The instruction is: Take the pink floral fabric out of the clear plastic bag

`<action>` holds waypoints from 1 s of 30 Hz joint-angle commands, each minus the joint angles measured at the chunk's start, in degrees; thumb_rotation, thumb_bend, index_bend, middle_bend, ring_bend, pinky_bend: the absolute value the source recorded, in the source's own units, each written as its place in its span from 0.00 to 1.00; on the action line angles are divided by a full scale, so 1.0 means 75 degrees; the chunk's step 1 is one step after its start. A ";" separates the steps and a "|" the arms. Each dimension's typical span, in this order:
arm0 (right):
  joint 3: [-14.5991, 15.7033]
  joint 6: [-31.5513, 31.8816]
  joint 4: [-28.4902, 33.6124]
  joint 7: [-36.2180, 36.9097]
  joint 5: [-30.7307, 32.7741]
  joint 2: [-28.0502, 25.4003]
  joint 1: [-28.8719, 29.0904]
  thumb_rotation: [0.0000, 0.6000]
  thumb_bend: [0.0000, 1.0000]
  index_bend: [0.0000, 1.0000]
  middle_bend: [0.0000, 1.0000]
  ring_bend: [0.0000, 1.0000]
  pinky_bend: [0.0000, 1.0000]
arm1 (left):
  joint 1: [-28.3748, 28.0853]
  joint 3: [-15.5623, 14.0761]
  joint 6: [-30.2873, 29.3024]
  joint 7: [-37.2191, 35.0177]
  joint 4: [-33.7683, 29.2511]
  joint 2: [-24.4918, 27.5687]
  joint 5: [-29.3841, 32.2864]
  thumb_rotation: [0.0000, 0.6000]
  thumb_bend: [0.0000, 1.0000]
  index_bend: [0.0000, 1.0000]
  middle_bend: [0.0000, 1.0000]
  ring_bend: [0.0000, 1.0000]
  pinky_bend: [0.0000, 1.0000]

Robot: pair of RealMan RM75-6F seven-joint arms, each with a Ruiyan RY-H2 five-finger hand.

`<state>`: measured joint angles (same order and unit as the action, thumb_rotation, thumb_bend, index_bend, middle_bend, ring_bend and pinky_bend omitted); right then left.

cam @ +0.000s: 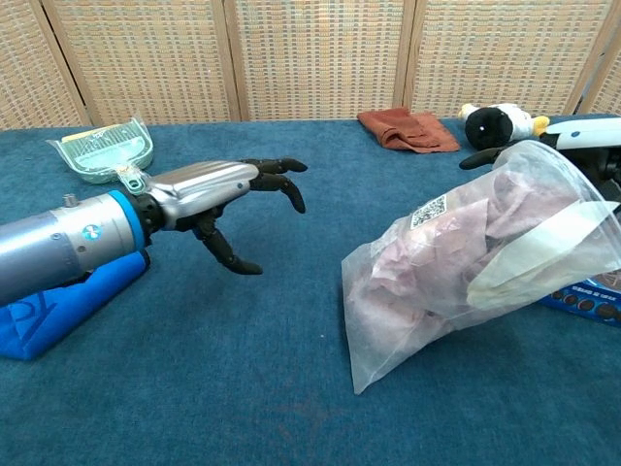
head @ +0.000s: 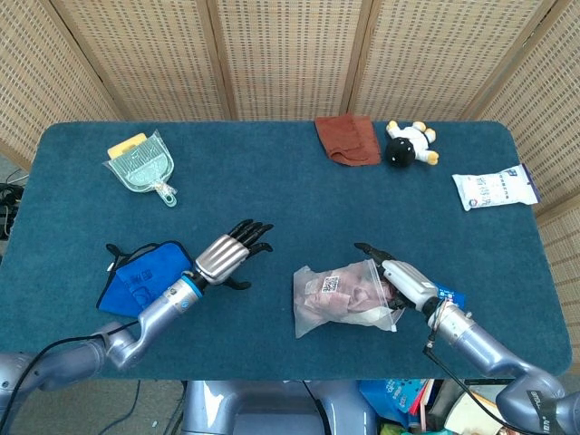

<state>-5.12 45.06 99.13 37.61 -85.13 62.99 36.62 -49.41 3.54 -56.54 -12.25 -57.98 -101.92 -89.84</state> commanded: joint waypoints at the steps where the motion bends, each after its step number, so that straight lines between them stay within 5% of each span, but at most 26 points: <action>1: 0.0066 0.0047 -0.0087 0.0411 -0.0173 0.0009 0.0025 1.00 0.76 0.70 0.00 0.00 0.00 | -0.0300 0.0186 0.0229 -0.0067 0.0436 -0.0518 0.0079 1.00 0.26 0.30 0.00 0.00 0.00; 9: 0.0149 0.0166 -0.0209 0.1308 -0.0444 -0.0004 0.0089 1.00 0.76 0.70 0.00 0.00 0.00 | -0.0539 0.0144 0.0296 -0.0638 0.1289 -0.1338 -0.0005 1.00 0.30 0.32 0.00 0.00 0.00; 30: 0.0378 0.0312 -0.0210 0.1727 -0.0717 -0.0181 0.0287 1.00 0.76 0.70 0.00 0.00 0.00 | -0.0885 0.0271 0.0550 -0.1166 0.2145 -0.2228 0.0164 1.00 0.39 0.42 0.00 0.00 0.00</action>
<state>-2.30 47.38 97.55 50.56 -90.49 61.64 38.77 -55.93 5.52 -52.48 -21.01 -42.02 -118.50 -88.67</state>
